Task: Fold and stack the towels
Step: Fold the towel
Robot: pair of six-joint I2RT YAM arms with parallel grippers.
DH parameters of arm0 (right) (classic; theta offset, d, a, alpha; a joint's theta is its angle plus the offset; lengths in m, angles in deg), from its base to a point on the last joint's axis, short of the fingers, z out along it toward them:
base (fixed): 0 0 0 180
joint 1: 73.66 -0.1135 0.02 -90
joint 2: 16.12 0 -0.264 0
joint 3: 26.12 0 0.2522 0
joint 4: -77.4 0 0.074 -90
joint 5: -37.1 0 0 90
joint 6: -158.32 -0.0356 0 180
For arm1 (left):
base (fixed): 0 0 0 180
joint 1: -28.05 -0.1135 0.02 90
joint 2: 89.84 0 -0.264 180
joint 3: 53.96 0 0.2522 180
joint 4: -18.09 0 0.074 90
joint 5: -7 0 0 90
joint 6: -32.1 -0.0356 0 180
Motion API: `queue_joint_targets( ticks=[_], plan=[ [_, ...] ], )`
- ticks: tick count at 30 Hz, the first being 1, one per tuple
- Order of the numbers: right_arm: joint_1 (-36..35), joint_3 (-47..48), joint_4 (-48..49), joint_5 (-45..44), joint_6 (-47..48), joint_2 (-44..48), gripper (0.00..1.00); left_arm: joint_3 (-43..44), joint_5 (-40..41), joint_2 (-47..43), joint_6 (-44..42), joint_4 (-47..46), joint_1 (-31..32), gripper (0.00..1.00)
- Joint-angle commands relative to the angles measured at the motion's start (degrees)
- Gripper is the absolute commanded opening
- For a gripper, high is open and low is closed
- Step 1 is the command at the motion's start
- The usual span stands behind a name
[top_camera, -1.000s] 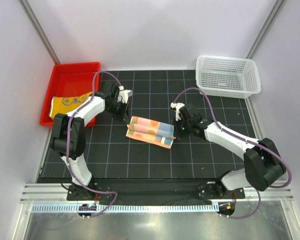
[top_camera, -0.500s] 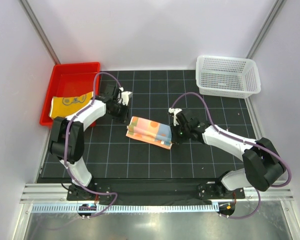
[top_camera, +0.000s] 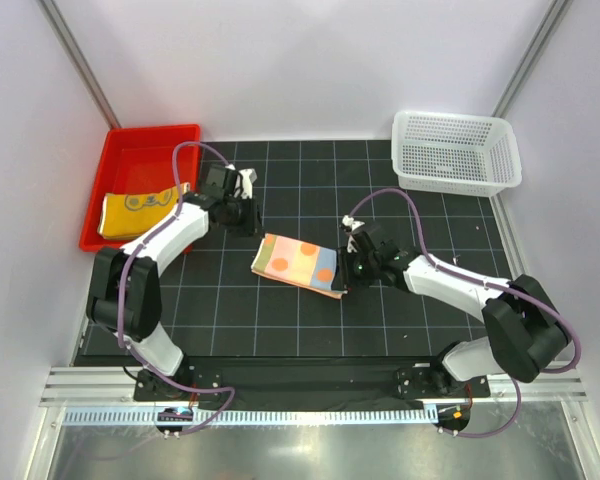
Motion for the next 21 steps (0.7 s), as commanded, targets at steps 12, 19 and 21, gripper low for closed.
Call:
queue_joint_targets(
  ticks=[12,19,21],
  plan=[
    [-0.4,1.8,-0.2,-9.4,-11.7,2.4,0.36,-5.8,3.0,2.2,11.0,-4.6,1.1,0.28],
    [0.0,4.0,-3.3,-20.7,-19.7,2.2,0.42,2.9,10.5,5.1,7.6,6.2,1.0,0.41],
    [0.0,3.7,-4.3,-22.9,-22.4,1.7,0.5,4.4,9.5,6.8,6.8,7.6,1.1,0.44]
  ],
)
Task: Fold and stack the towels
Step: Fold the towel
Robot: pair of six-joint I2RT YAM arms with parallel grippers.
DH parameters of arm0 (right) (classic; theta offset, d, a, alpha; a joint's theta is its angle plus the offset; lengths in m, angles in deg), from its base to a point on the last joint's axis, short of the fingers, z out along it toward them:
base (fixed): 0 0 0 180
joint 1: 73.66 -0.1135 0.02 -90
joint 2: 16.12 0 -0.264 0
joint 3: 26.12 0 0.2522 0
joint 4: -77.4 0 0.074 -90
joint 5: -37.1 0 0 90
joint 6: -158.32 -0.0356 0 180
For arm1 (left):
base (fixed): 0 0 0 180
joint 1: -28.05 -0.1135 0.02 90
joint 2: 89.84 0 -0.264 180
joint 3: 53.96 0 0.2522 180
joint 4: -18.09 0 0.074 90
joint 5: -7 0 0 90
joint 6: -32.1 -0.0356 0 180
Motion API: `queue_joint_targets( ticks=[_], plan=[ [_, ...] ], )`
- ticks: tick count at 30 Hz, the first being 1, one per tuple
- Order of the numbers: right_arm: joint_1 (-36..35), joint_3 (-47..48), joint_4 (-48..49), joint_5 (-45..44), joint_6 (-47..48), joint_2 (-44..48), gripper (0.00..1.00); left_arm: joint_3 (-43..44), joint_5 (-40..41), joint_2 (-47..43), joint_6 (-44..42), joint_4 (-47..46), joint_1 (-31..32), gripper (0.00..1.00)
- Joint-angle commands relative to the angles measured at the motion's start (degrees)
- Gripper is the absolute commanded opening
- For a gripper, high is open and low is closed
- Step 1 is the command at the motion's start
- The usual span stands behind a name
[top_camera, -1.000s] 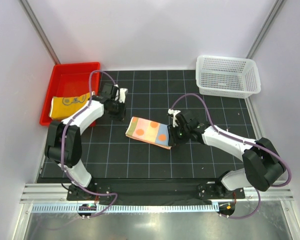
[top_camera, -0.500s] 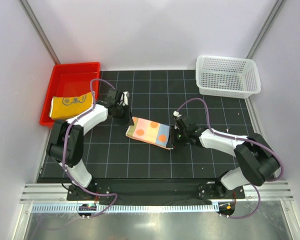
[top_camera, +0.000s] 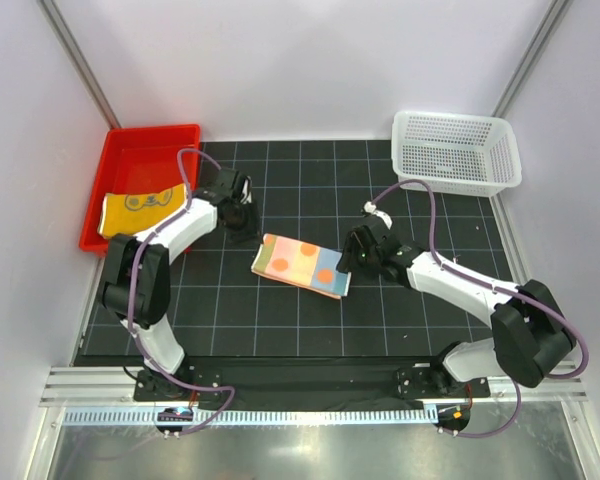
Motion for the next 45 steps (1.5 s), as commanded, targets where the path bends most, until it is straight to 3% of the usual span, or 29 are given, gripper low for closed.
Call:
queue_joint_targets(
  ticks=[1,7,12,17,21,25,28,30,32,37,45],
  plan=[
    [0.1,0.9,-2.2,-6.8,-8.1,-0.1,0.55,3.5,0.9,1.9,-2.3,3.9,-0.1,0.45],
    [0.0,-3.8,2.2,-5.0,-14.2,-0.8,0.64,1.4,-1.1,4.2,-3.2,5.2,-0.1,0.5],
    [0.1,-6.3,6.3,-4.0,-14.7,-2.6,0.64,-2.9,-5.6,3.0,-0.6,2.5,0.2,0.49],
    [6.6,-9.4,12.1,3.6,-7.0,-3.2,0.52,-7.8,-6.8,1.0,2.8,1.9,0.8,0.4],
    [16.1,-10.6,15.4,15.1,-0.1,-3.0,0.5,-13.4,-9.8,-2.3,8.3,-3.5,3.0,0.36],
    [18.3,-7.9,12.3,21.7,7.5,-2.3,0.51,-18.9,-11.3,-7.7,15.2,-8.8,6.6,0.33],
    [18.3,-7.2,9.3,22.0,6.9,-0.1,0.52,-21.1,-9.2,-10.6,18.6,-10.2,7.8,0.37],
    [18.3,-7.7,7.7,20.4,4.9,1.3,0.53,-20.4,-4.1,-12.4,18.0,-7.3,7.8,0.48],
    [18.4,-9.4,6.1,18.5,1.8,3.3,0.53,-17.7,-1.0,-12.8,15.7,-3.7,7.7,0.5],
    [18.3,-11.1,4.7,13.8,-0.3,6.7,0.55,-19.4,-4.0,-14.5,17.0,-4.8,7.8,0.5],
    [18.4,-12.2,6.0,13.3,-6.0,5.3,0.55,-22.0,-7.3,-14.3,18.5,-8.7,7.8,0.43]
  ],
)
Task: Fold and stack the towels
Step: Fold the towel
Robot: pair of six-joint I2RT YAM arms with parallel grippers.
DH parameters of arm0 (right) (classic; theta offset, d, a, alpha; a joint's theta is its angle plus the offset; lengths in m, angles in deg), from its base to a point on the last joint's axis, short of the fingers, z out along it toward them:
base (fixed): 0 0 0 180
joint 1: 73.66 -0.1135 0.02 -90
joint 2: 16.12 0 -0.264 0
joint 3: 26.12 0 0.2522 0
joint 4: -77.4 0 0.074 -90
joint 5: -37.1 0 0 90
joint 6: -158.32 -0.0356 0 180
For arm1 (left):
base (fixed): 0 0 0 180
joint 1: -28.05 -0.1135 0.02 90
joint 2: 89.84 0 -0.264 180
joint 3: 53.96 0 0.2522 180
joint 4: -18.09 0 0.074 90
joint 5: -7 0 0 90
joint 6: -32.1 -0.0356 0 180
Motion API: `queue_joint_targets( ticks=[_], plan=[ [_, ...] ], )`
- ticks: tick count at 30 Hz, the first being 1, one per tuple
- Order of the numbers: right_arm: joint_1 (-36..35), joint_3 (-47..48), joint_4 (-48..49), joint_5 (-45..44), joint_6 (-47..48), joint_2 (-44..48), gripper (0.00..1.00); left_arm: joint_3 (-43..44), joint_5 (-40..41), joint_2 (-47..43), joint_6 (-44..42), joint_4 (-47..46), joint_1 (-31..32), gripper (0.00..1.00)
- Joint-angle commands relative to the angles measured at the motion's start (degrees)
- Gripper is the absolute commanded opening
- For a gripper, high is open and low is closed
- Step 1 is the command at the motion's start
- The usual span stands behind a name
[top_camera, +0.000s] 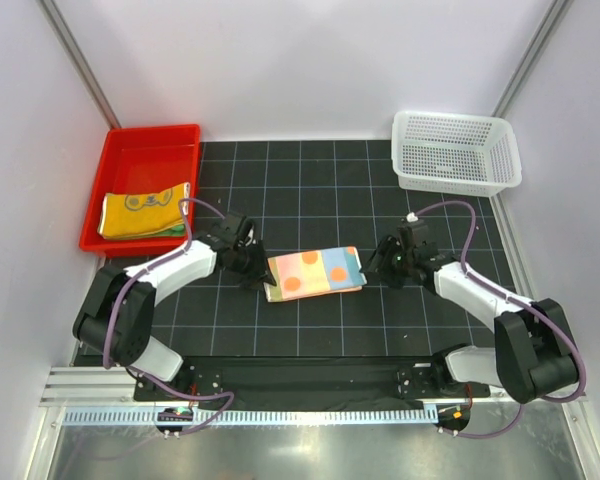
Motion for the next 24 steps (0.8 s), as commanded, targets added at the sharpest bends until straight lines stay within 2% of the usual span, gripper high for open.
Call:
queue_joint_targets(
  ticks=[1,19,24],
  plan=[
    [0.0,-1.4,1.7,-1.6,-4.3,-0.5,0.55,-0.9,-1.6,-0.6,1.4,-3.0,-0.1,0.42],
    [-0.1,-5.9,10.4,0.0,-6.9,-4.5,0.49,-2.0,0.7,1.9,3.1,-4.3,1.5,0.36],
    [-0.2,-6.5,11.5,-0.2,-7.3,-4.0,0.38,-2.3,1.3,2.1,3.1,-4.4,1.7,0.31]
  ],
)
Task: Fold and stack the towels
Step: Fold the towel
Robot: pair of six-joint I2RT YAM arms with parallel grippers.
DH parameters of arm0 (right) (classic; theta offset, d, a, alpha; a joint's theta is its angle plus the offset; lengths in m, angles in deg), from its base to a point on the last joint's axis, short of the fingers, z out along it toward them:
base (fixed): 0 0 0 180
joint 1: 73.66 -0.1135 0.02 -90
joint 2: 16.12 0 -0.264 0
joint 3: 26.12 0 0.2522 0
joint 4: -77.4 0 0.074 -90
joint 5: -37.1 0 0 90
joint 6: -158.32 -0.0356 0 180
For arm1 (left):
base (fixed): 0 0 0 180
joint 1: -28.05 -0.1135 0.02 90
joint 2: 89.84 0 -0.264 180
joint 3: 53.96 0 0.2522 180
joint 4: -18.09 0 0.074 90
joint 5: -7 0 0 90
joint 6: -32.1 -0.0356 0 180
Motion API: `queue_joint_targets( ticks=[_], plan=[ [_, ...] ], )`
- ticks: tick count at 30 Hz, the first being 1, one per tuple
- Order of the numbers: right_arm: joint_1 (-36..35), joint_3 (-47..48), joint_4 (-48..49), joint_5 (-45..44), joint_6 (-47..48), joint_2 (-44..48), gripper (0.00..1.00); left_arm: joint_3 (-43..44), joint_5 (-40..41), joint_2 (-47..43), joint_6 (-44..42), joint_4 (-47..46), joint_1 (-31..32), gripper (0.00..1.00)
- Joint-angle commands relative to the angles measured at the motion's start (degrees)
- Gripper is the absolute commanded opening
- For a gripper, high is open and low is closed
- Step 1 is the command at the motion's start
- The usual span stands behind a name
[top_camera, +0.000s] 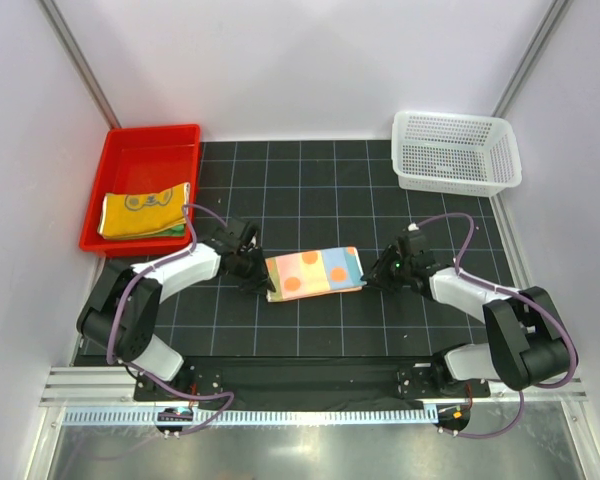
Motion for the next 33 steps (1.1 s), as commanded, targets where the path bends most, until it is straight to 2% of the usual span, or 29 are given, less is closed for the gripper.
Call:
queue_joint_targets(
  ticks=[1,4,5,7,10,25,33],
  plan=[
    [-0.2,-0.9,2.6,-0.2,-0.8,-0.1,0.33,-0.1,1.1,0.4,0.2,-2.1,0.4,0.27],
    [-0.2,-0.7,3.6,0.7,-0.6,-0.4,0.26,0.3,1.0,0.5,0.1,-1.9,0.4,0.18],
    [-0.2,-0.6,3.6,0.8,-0.6,-0.4,0.21,0.5,0.9,0.5,0.1,-1.8,0.4,0.1],
    [-0.2,-0.2,3.7,1.1,-0.3,-0.1,0.12,1.5,1.1,0.7,-0.1,-0.9,0.4,0.0],
    [-0.2,1.0,3.1,1.3,0.4,0.6,0.01,3.4,1.6,0.7,-0.7,0.9,0.4,0.0],
    [-0.5,5.3,-3.7,5.6,2.7,4.6,0.01,7.7,6.6,-1.9,-3.0,8.7,0.4,0.0],
    [-2.0,-3.4,6.2,7.9,0.0,3.6,0.01,2.2,8.2,-1.1,-3.7,6.2,0.4,0.0]
  ],
)
